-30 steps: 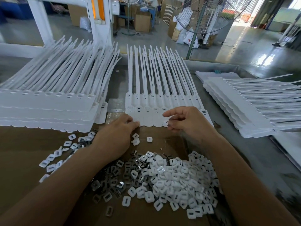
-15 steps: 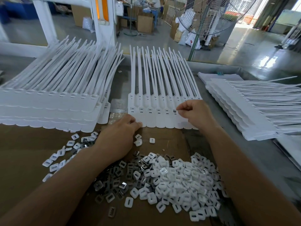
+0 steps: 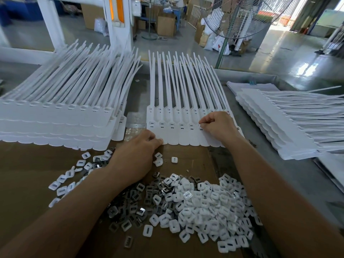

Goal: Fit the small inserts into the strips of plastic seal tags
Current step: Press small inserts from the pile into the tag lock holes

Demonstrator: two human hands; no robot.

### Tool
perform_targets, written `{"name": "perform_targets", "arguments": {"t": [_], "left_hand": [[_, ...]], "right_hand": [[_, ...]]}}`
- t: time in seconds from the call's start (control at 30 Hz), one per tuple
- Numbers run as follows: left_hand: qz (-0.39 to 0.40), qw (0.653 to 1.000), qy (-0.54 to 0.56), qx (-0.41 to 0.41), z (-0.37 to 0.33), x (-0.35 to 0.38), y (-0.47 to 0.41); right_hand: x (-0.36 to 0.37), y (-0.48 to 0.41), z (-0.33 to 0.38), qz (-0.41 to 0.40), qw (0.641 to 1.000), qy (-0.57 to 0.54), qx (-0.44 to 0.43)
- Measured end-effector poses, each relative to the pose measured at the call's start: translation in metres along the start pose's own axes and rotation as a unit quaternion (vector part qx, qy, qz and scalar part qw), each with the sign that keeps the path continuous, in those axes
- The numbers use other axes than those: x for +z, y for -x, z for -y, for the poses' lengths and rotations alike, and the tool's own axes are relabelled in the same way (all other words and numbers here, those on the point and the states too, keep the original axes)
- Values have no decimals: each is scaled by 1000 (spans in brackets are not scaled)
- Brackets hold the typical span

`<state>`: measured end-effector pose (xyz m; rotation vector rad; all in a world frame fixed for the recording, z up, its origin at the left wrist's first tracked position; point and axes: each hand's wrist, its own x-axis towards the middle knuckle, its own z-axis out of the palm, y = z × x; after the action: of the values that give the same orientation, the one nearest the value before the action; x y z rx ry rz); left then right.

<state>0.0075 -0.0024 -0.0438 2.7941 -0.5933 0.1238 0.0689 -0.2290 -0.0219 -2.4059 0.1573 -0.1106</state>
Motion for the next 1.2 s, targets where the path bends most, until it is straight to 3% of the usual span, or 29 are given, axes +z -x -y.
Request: {"name": "perform_targets", "arguments": {"t": [0.23, 0.53, 0.8, 1.2], "left_hand": [[-2, 1000, -3, 3, 0, 1, -1], [-7, 1000, -11, 1, 1, 1, -1], [-5, 1000, -8, -1, 0, 1, 0], [-3, 1000, -9, -1, 0, 0, 1]], "right_hand": [[0, -4, 2, -15, 1000, 27, -4], [-1, -4, 1, -37, 999, -21, 11], [-4, -11, 5, -11, 998, -28, 53], [5, -6, -4, -41, 998, 37, -25]]}}
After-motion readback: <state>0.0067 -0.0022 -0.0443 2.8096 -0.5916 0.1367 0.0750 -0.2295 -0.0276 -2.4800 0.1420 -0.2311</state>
